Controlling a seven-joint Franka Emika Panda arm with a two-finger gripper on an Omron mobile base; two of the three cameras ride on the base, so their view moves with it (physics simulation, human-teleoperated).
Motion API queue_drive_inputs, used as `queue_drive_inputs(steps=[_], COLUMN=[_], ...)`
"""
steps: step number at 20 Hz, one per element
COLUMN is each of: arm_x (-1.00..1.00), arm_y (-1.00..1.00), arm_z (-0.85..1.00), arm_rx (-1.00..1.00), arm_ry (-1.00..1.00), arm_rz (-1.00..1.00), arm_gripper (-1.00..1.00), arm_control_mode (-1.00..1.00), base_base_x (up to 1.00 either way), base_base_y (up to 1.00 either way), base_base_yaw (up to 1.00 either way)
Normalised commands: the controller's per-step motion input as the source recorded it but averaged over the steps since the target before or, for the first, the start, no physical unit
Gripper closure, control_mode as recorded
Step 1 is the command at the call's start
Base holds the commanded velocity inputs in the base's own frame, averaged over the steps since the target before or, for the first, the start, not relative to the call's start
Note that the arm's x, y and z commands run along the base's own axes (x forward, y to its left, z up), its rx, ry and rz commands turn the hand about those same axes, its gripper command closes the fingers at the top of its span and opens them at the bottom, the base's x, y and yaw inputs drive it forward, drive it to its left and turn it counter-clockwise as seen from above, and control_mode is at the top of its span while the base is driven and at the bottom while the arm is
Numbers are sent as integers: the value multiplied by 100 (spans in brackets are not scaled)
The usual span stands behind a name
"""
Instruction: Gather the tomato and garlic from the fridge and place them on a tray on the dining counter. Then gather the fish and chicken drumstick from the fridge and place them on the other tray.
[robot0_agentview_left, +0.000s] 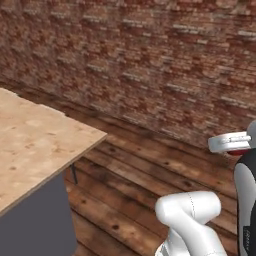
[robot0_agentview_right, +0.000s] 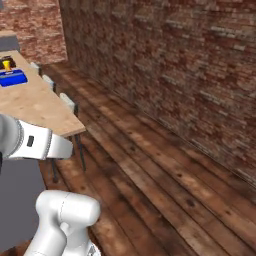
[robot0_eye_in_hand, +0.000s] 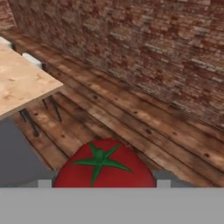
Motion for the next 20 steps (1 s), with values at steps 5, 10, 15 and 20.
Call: queue_drive_inputs(steps=[5, 10, 15, 20], arm_x=[0, 0, 0, 0], arm_y=[0, 0, 0, 0], arm_z=[0, 0, 0, 0], arm_rx=[0, 0, 0, 0], arm_ry=[0, 0, 0, 0], arm_rz=[0, 0, 0, 0], arm_gripper=[100, 100, 100, 100], arm_control_mode=[100, 100, 100, 100], base_base_x=[57, 58, 59, 64], base_base_y=[-100, -100, -100, -100], base_base_yaw=[14, 15, 20, 27])
